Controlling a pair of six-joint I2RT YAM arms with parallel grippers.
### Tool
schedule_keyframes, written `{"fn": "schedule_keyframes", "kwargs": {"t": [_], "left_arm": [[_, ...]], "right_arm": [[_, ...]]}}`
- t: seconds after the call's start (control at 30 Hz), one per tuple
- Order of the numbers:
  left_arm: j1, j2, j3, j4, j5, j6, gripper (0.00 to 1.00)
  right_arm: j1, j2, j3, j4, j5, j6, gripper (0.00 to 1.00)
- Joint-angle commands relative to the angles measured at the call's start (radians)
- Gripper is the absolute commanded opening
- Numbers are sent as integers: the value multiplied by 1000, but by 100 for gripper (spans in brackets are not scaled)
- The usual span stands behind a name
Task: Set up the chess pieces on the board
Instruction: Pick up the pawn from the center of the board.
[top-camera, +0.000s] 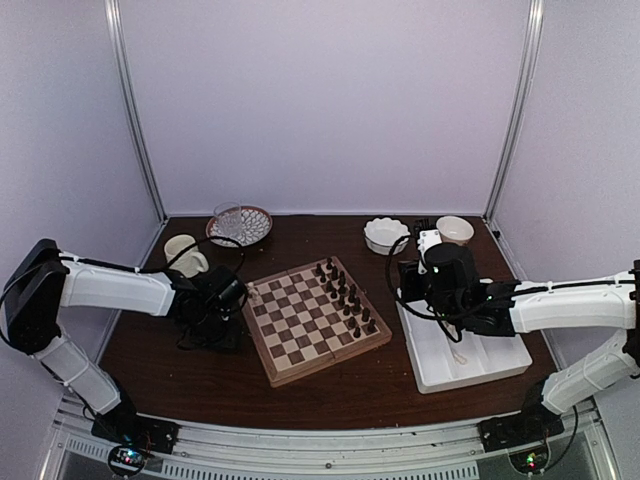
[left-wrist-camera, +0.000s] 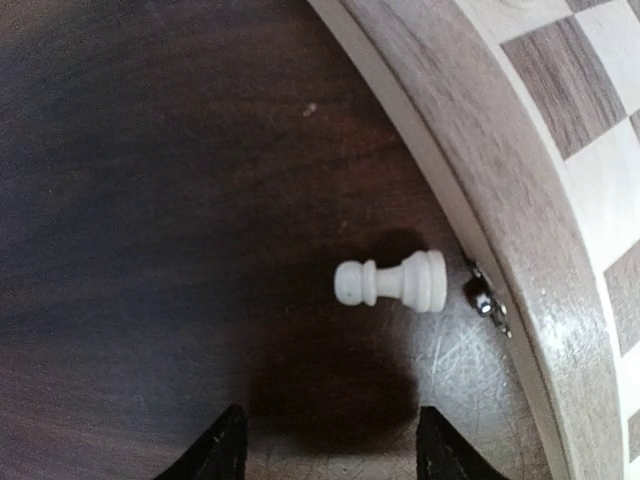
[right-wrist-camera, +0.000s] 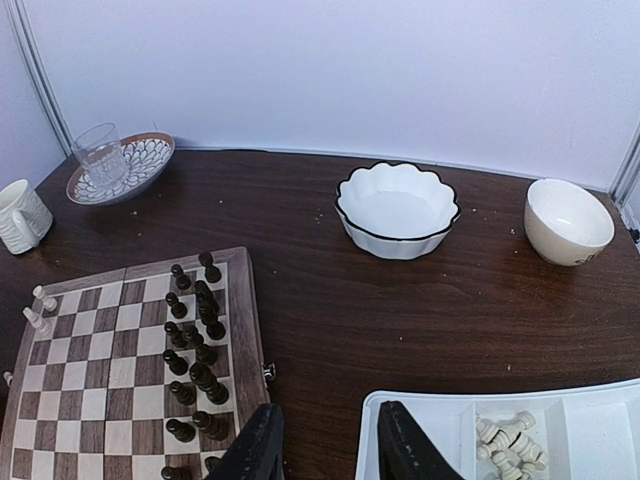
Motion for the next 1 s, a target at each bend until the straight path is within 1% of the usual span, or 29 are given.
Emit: {"fn": "schedule_keyframes", "kwargs": {"t": [0.0,0.13,0.27,0.43,0.7,0.83,0.97], "left_arm": [[-5,-1,25,43,-69,-48,58],[-4,-5,18,87,-104,-60,58],[-5,-5,19,154,-95,-17,59],[-5,31,66,122,-79,36,59],[-5,71,74,92,-46,31,56],[-5,106,95,73,-56,34,55],[-5,129,104,91,-58,59,54]], "right_arm": [[-6,-9,5,-3,-4,0,35],[-6,-5,5,-3,-7,0,35],[-6,-4,6,-4,-6,0,35],[-5,-4,8,-4,-6,-2,35],[-6,-1,9,-8,-6,-2,35],[-5,-2,10,-8,-8,0,35],[-6,-5,9,-10,-7,0,35]]}}
